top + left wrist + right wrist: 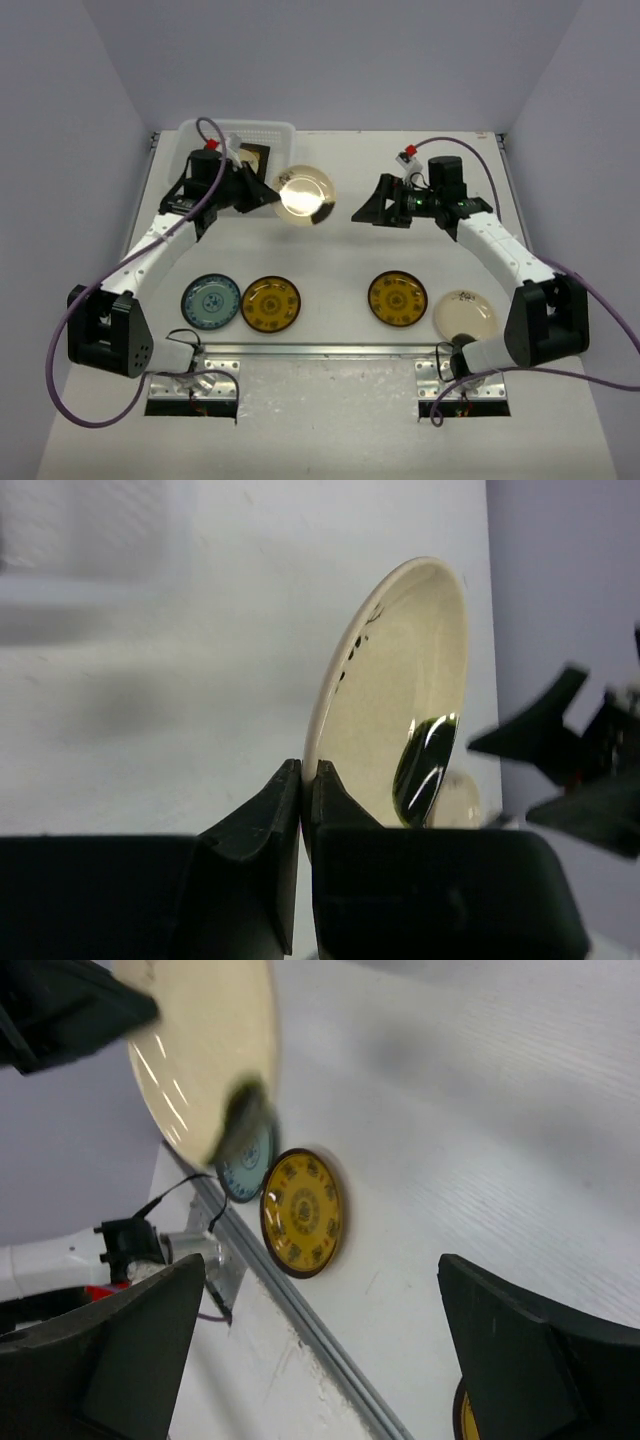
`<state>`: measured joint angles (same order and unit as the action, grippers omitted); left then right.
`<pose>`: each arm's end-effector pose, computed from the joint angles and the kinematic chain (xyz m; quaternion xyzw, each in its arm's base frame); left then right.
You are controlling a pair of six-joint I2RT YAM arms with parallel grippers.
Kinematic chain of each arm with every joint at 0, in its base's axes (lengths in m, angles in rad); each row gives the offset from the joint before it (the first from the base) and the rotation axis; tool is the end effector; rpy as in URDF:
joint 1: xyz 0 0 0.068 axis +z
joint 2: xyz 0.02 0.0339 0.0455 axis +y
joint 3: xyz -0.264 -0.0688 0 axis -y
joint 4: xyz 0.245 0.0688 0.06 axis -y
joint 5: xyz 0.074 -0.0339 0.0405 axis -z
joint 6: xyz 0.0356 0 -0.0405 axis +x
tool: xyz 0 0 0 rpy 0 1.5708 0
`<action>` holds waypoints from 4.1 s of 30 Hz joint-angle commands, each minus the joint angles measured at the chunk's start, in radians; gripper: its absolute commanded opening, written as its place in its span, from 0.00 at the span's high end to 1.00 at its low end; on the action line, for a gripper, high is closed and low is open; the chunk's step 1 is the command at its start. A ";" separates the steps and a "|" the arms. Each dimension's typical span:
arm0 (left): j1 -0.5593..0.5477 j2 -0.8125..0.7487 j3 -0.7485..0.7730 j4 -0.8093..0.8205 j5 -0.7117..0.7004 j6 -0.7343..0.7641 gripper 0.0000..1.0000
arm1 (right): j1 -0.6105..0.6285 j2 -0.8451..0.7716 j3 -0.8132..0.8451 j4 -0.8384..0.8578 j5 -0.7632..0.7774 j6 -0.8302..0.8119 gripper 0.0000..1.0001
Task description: Place the plates into the plastic bin on the countertop
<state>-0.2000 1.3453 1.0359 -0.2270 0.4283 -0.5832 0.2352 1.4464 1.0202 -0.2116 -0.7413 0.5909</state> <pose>0.2951 -0.0749 0.2990 -0.0586 0.8538 -0.3551 0.3761 0.3014 0.0969 0.2691 -0.0131 0.8482 0.4646 0.2541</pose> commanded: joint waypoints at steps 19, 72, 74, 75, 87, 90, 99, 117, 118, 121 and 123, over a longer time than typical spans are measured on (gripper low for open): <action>0.356 0.698 0.735 -0.196 -0.377 -0.073 0.78 | -0.126 -0.317 -0.259 -0.057 0.158 -0.067 0.01; -0.555 0.842 0.115 0.330 0.043 0.012 0.64 | -0.126 -0.843 -0.310 -0.350 0.459 -0.034 0.01; -0.556 0.850 0.118 0.340 0.060 0.009 0.72 | -0.126 -0.841 -0.313 -0.351 0.461 -0.040 0.01; -0.558 0.849 0.117 0.342 0.065 0.012 0.74 | -0.126 -0.840 -0.315 -0.350 0.464 -0.042 0.01; -0.387 0.534 0.089 0.232 -0.136 0.033 1.00 | -0.126 -0.845 -0.320 -0.354 0.494 -0.064 0.01; -0.272 0.396 0.122 0.164 -0.227 0.041 1.00 | -0.126 -0.845 -0.329 -0.356 0.498 -0.069 0.01; 0.154 0.293 0.230 0.111 -0.386 -0.176 1.00 | -0.126 -0.847 -0.322 -0.352 0.513 -0.084 0.01; 0.375 0.665 0.670 -0.046 -0.376 -0.270 0.41 | -0.126 -0.859 -0.285 -0.365 0.500 -0.114 0.01; 0.373 0.619 0.612 -0.010 -0.378 -0.274 0.32 | -0.126 -0.854 -0.287 -0.364 0.502 -0.114 0.01; 0.373 0.536 0.525 0.039 -0.369 -0.284 0.21 | -0.126 -0.822 -0.285 -0.355 0.515 -0.115 0.01; 0.366 0.469 0.495 0.045 -0.354 -0.266 0.07 | -0.126 -0.783 -0.285 -0.362 0.558 -0.109 0.01</action>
<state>0.1661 1.9797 1.5778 -0.2395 0.0489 -0.8584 0.1135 0.6077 0.6958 -0.6063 -0.2366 0.4928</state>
